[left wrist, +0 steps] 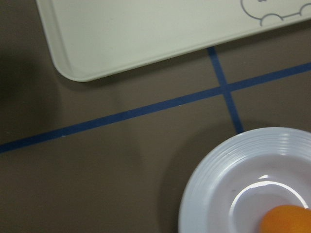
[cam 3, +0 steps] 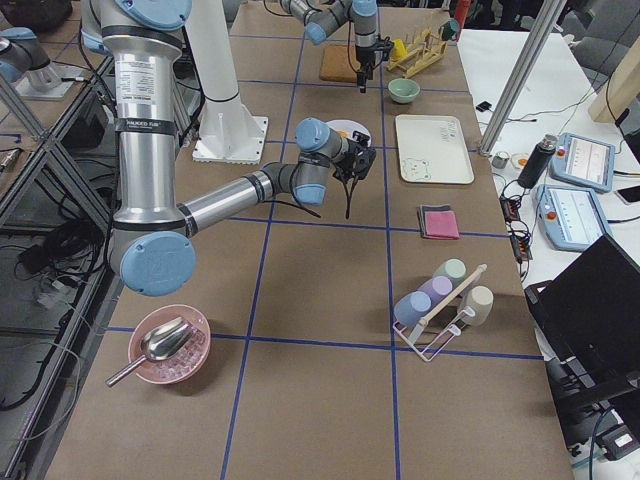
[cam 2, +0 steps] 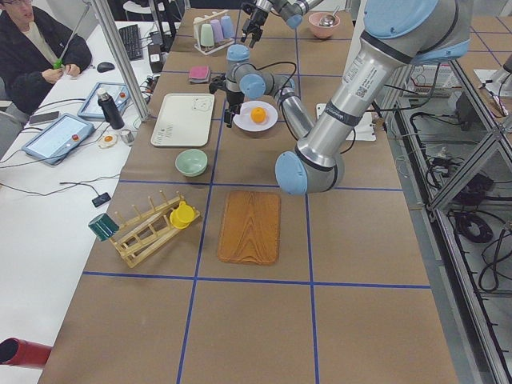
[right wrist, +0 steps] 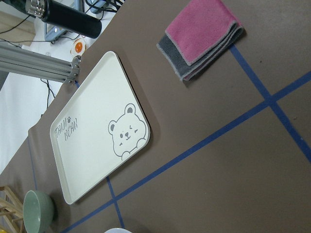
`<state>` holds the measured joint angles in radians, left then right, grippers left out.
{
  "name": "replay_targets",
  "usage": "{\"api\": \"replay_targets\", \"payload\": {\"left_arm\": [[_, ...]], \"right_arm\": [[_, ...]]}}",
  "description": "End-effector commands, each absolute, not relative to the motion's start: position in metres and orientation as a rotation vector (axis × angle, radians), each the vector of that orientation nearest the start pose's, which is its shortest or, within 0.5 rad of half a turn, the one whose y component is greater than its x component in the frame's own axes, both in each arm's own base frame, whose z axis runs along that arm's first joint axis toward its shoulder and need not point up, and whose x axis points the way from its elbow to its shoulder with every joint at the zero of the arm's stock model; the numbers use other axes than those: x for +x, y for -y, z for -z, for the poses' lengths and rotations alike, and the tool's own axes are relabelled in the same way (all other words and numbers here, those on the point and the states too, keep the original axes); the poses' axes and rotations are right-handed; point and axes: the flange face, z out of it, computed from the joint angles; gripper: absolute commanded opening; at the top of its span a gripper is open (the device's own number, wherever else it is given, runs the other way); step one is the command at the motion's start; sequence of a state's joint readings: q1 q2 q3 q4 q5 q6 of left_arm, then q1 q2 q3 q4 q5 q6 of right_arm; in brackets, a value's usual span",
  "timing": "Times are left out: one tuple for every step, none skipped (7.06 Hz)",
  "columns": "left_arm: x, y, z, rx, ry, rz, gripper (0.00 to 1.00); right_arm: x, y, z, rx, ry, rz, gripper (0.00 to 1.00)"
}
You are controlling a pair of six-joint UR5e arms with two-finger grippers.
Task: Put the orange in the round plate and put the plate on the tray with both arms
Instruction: 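Release the orange onto the plate with the left gripper while the right arm reaches in, then withdraw the left arm while the right gripper grasps the plate rim nearest the robot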
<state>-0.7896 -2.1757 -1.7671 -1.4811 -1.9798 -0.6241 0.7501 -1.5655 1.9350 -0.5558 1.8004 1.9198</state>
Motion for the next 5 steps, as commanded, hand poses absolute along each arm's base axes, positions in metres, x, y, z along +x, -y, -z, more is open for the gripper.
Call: {"api": "replay_targets", "payload": {"left_arm": [[0.24, 0.573, -0.319, 0.298, -0.688, -0.424, 0.98], [0.158, 0.584, -0.364, 0.288, -0.71, -0.421, 0.98], [0.095, 0.577, -0.422, 0.212, -0.759, -0.366, 0.98], [0.051, 0.558, -0.489, 0.13, -0.753, -0.265, 0.98], [-0.003, 0.549, -0.511, 0.155, -0.736, -0.206, 0.98]], "right_arm": [[-0.349, 0.367, -0.347, 0.118, 1.483, -0.896, 1.0], [-0.376, 0.343, -0.342, 0.118, 1.506, -0.958, 1.0], [-0.399, 0.319, -0.338, 0.113, 1.525, -0.993, 1.0], [-0.416, 0.298, -0.337, 0.135, 1.529, -0.999, 1.0], [-0.426, 0.284, -0.336, 0.14, 1.532, -0.996, 1.0]]}}
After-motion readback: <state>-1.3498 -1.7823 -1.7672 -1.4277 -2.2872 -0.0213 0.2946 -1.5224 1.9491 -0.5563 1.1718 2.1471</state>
